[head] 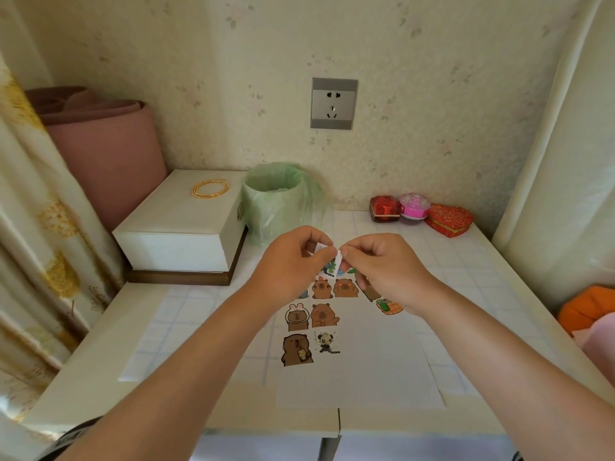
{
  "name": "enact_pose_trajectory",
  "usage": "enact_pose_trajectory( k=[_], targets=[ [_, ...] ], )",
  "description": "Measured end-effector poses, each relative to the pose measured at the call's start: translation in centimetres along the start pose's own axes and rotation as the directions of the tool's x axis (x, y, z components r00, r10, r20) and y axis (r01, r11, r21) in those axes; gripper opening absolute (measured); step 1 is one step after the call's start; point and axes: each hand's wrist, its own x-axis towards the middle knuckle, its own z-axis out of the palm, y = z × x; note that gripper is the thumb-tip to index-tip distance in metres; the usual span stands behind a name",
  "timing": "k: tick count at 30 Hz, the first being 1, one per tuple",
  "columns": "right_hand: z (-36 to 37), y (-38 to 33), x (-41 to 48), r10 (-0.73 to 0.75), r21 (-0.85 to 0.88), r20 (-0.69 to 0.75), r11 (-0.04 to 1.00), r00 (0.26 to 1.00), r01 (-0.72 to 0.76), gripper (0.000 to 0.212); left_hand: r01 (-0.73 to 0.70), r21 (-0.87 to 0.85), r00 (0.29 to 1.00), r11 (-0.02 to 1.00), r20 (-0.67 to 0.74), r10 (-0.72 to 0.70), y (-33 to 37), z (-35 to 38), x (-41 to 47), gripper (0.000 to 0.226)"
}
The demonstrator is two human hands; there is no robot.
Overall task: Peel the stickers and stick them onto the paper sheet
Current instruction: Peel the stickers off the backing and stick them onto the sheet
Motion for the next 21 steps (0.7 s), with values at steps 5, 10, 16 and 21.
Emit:
enact_pose_trajectory(
  k=[5,10,16,21],
  targets=[
    [0.7,0.2,0.2,-0.027,-0.031,-0.085,0.999,0.996,0.025,0.023,-0.206,0.310,0.953,0.928,-0.151,0.262,-0.1,0.2,-0.6,0.015],
    [1.0,0.7,0.5,-0.144,-0.177,-0.151,0.977,0.978,0.117,0.024,-0.031,0.111,0.996,0.993,-0.075,0.040,0.1,0.8,-0.7,0.008],
    [1.3,0.9,0.4,-0.238,-0.360,-0.140,0.916,0.961,0.175,0.020,0.190,-0.185,0.981,0.964,-0.007,-0.195,0.9,0.7,-0.9,0.013],
    [1.4,1.0,0.4,-0.253,-0.369,-0.130,0.910,0.959,0.190,0.019,0.239,-0.249,0.970,0.939,0.010,-0.244,0.9,0.8,-1.0,0.011]
  ],
)
